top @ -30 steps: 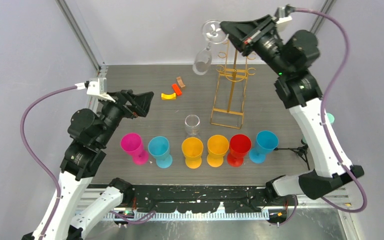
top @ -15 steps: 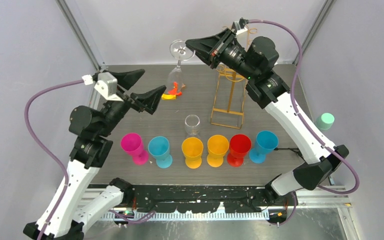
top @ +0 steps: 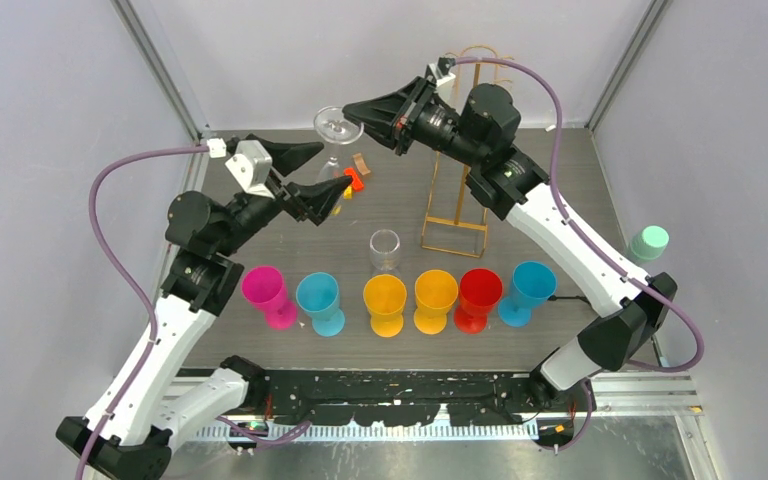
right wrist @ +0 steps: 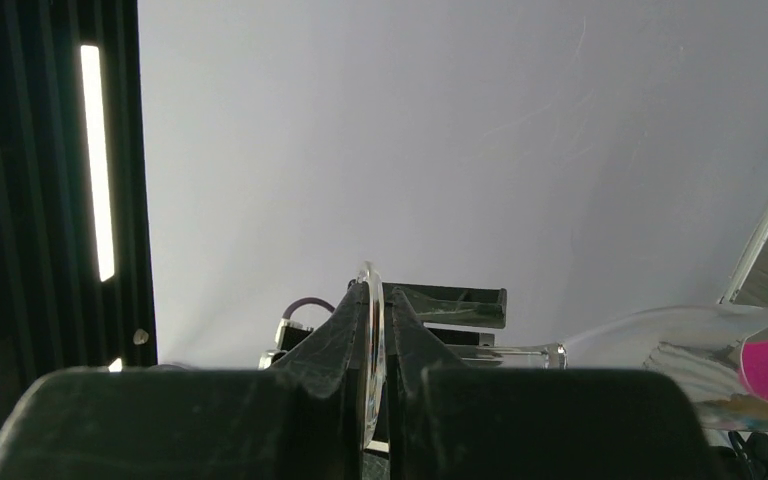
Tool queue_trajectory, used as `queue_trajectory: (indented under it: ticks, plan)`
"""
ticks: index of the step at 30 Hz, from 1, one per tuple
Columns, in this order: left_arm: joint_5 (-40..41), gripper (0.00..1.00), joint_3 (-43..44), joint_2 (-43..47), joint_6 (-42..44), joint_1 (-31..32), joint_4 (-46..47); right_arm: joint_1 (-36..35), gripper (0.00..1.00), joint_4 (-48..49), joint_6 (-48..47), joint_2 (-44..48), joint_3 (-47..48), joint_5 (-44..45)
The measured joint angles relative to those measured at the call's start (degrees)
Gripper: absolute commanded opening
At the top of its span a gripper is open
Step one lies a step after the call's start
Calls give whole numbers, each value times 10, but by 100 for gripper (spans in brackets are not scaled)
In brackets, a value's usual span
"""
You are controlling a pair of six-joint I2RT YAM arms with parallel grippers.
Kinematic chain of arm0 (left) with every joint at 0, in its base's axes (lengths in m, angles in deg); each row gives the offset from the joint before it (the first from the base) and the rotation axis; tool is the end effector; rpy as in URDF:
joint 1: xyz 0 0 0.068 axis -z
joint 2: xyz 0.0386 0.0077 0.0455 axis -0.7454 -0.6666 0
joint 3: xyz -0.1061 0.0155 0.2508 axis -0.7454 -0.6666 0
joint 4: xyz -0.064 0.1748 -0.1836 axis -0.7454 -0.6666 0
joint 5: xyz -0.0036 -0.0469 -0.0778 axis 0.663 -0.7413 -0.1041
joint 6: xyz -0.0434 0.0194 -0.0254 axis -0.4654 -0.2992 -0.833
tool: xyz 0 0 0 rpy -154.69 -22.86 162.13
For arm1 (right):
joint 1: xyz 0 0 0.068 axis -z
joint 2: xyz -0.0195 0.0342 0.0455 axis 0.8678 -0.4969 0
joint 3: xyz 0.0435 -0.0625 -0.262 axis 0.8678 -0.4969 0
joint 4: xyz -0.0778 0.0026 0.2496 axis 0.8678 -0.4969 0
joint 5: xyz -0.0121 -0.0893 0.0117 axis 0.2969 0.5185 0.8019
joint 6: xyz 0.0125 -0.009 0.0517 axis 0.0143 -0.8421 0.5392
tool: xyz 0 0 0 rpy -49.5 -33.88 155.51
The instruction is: Take the wine glass off the wine glass rack
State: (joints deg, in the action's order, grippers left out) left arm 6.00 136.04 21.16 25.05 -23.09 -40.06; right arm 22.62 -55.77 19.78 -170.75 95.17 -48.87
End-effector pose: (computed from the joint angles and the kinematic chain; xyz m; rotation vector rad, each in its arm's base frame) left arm 0.1578 -0.0918 0.4580 0.5944 1.1374 -0.7929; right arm 0.2664 0.2229 0.4969 0.3004 1.7093 1.9939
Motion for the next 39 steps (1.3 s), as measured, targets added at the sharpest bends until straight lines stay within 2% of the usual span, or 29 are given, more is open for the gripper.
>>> queue_trajectory:
  ticks: [14, 16, 19, 20, 21, 24, 26, 27, 28, 29, 31, 34, 39]
  plan:
    - [39, 41, 0, -36, 4, 0, -1, -16, 0, -2, -3, -17, 0, -27]
    - [42, 32, 0, -36, 4, 0, -4, -19, 0, -5, -7, -19, 2, -29]
    - [43, 12, 2, -37, 4, 0, -9, -26, 0, -18, -17, -25, 4, -31]
    - [43, 3, 3, -37, 2, 0, -12, -28, 0, -19, -19, -26, 4, -30]
    - [42, 0, 5, -38, 10, 0, -17, -29, 0, -19, -20, -29, 5, -28]
    - [39, 0, 6, -39, 19, 0, -24, -29, 0, -29, -21, -34, 12, -27]
    - [41, 0, 6, -38, 23, 0, -25, -29, 18, -33, -23, -36, 16, -28]
    - [44, 0, 6, -37, 24, 0, -25, -29, 36, -34, -25, -37, 18, -28]
    - [47, 0, 6, -36, 26, 1, -26, -30, 45, -34, -27, -37, 19, -27]
    - [55, 0, 5, -33, 25, 2, -27, -30, 58, -35, -33, -37, 20, -27]
    - [82, 0, 3, -26, 26, 2, -28, -33, 70, -39, -52, -36, 20, -23]
    - [148, 0, -6, -5, 26, 2, -28, -37, 78, -53, -87, -26, 12, -1]
    - [265, 0, -18, 33, 12, 2, -21, -40, 79, -44, -135, 34, -66, 45]
